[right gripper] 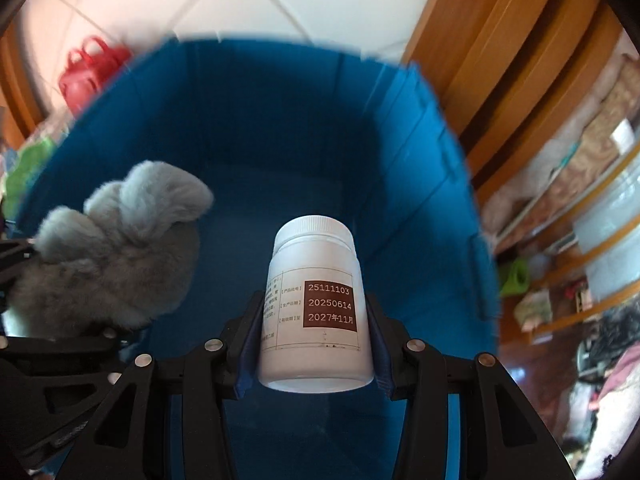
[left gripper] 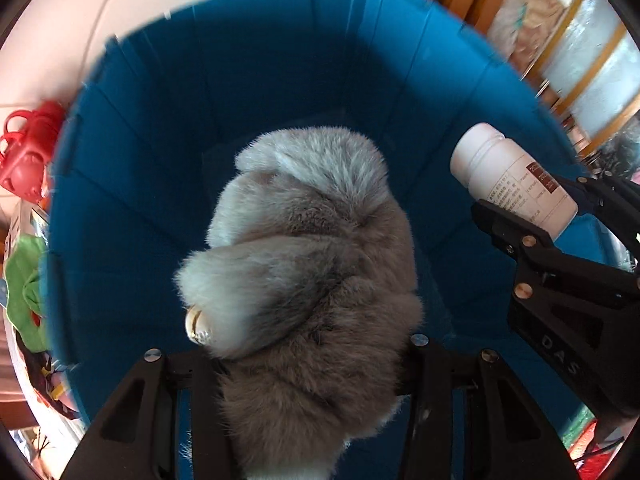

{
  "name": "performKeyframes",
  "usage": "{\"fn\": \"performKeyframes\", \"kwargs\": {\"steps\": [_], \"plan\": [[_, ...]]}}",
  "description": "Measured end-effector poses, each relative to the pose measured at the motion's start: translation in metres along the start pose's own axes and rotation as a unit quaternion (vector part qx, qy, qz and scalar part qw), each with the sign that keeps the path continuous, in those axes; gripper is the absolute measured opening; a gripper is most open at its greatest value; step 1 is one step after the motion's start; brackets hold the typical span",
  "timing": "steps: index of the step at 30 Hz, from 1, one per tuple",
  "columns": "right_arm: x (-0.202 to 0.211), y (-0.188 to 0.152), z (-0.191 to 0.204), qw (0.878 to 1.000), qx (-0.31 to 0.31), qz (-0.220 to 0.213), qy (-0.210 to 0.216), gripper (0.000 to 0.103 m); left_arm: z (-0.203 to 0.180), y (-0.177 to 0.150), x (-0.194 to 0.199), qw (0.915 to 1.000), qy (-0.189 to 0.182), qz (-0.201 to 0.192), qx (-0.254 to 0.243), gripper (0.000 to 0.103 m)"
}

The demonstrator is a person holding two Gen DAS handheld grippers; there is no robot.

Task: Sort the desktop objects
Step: 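Lift the rabbit and white bottle and carry both over the blue bin, then open both grippers to drop the rabbit and bottle into the bin, then withdraw both grippers from the bin back toward the pile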

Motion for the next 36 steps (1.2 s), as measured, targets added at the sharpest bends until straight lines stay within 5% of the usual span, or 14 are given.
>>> {"fn": "performKeyframes", "kwargs": {"steps": [7,10,14,18,26,31,36], "plan": [[-0.081,-0.045,0.006,0.99,0.031,0.134,0.022,0.046,0.001,-0.015,-0.048,0.9972,0.021,0.069,-0.016,0.045],[-0.09,-0.057,0.01,0.986,0.047,0.158,0.025,0.046,0.0,-0.022,-0.057,0.9958,0.032,0.083,-0.021,0.048],[-0.089,-0.066,0.013,0.984,0.055,0.165,0.029,0.046,-0.006,-0.016,-0.053,0.9957,0.045,0.074,-0.034,0.049],[-0.085,-0.073,0.015,0.984,0.06,0.165,0.027,0.046,-0.007,-0.014,-0.041,0.9963,0.051,0.058,-0.037,0.066],[-0.067,-0.052,0.003,0.985,0.065,0.156,0.019,0.046,-0.001,-0.015,-0.009,0.9981,0.04,0.026,-0.038,0.069],[-0.043,-0.05,0.003,0.989,0.069,0.128,0.002,0.077,-0.004,-0.017,0.017,0.9988,0.033,-0.007,-0.035,0.072],[-0.013,-0.049,0.001,0.994,0.061,0.094,-0.001,0.092,-0.003,-0.024,0.047,0.9974,0.038,-0.052,-0.032,0.073]]}}
Point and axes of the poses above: each gripper's, at about its wrist camera, not at the fingertips, and x roughly against the way its jaws point, z to its left, y to its top, the point moved 9 cm from there along -x, roughly the way its jaws point, and after that the axes turned 2 degrees about -x, right-handed, at the moved point
